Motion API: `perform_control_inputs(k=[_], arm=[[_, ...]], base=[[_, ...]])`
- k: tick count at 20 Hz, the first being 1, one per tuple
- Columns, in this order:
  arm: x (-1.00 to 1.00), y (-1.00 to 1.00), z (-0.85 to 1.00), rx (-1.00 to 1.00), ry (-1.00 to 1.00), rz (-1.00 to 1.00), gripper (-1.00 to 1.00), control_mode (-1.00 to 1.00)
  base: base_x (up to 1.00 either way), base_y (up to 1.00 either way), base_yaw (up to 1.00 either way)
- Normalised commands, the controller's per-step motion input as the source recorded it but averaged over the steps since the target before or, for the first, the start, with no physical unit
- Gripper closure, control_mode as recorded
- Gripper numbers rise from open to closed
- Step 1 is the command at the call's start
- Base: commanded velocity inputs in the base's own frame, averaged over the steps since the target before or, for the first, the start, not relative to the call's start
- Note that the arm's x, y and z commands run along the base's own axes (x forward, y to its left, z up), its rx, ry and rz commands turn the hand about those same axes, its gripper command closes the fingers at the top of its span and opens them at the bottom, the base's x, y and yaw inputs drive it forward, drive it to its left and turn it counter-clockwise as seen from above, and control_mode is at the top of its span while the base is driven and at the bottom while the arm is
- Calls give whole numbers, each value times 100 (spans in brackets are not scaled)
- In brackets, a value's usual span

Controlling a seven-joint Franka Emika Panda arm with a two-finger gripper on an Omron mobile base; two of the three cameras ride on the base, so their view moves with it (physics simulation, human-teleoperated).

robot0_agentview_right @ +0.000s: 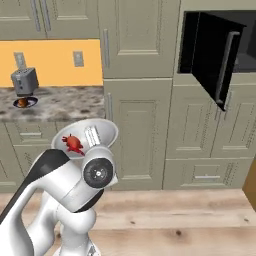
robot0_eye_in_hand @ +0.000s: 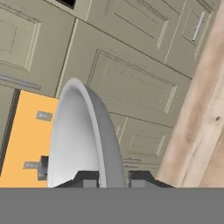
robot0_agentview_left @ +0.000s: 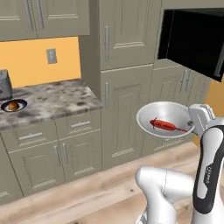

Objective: Remove the orange from the bowl and place it on the small plate. Then place the bowl with only the fish in the microwave, close the door, and press the start button to microwave the fish.

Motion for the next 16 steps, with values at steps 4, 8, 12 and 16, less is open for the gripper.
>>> perform_control_inputs(k=[4, 8, 12, 16], arm=[[0, 0, 0, 0, 0, 0, 100, 100], [0, 0, 0, 0, 0, 0, 100, 100], [0, 0, 0, 0, 0, 0, 100, 100], [0, 0, 0, 0, 0, 0, 100, 100]], base=[[37, -100, -11], [13, -100, 0], [48, -100, 1], [34, -100, 6]])
